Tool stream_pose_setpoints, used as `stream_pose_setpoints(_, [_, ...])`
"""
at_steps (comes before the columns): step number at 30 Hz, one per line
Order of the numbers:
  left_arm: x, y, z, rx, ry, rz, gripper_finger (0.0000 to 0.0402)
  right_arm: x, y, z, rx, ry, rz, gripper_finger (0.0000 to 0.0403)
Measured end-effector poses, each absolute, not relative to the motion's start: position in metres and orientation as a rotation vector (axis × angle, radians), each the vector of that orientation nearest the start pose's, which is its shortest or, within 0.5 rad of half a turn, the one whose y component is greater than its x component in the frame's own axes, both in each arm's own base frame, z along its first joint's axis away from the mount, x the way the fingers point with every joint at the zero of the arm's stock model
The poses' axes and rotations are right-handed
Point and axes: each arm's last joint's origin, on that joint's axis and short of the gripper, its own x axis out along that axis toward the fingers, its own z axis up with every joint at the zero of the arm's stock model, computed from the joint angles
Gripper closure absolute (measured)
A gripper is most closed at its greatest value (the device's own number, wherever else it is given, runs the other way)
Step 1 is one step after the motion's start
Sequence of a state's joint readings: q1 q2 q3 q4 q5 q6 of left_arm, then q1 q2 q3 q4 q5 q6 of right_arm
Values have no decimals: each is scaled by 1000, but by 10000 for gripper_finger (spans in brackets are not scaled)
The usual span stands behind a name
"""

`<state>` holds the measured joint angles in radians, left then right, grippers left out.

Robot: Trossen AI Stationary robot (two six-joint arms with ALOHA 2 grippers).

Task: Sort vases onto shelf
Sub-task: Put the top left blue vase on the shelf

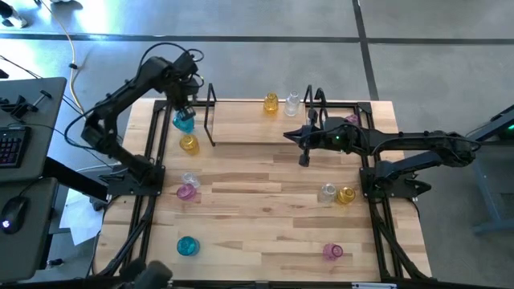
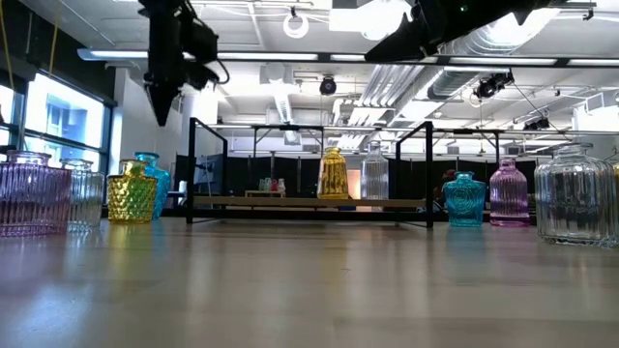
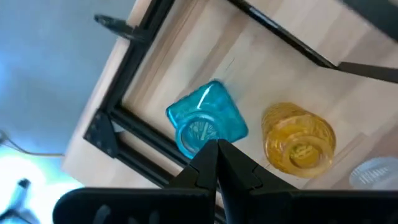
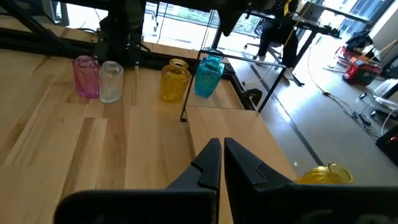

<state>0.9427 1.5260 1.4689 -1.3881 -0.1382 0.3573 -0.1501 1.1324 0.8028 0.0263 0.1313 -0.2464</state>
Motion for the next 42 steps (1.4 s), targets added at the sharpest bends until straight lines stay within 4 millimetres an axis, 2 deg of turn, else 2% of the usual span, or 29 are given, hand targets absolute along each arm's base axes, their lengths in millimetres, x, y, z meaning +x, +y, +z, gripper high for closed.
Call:
stream_pose_setpoints(5, [154, 233, 301, -395, 1569, 601, 391, 247, -41, 289, -187, 353, -246, 403])
stream_pose_setpoints(14, [159, 238, 288, -448, 1590, 584, 324, 245, -41, 283, -106, 414, -255, 403])
stream_pose_setpoints(21, [151, 235, 257, -471, 1653, 585, 299, 245, -41, 283, -111, 414, -254, 403])
stream_pose_setpoints(28, [150, 234, 238, -415, 1597, 641, 298, 245, -41, 283, -129, 413, -251, 403])
stream_pose_setpoints(32, [149, 232, 235, -414, 1602, 638, 303, 245, -41, 283, -130, 413, -251, 403])
stream_pose_setpoints(39, [146, 232, 237, -353, 1653, 677, 365, 245, -41, 283, -129, 413, -252, 403])
stream_pose_setpoints(42, [142, 229, 242, -317, 1680, 707, 371, 245, -41, 283, -129, 412, -252, 403])
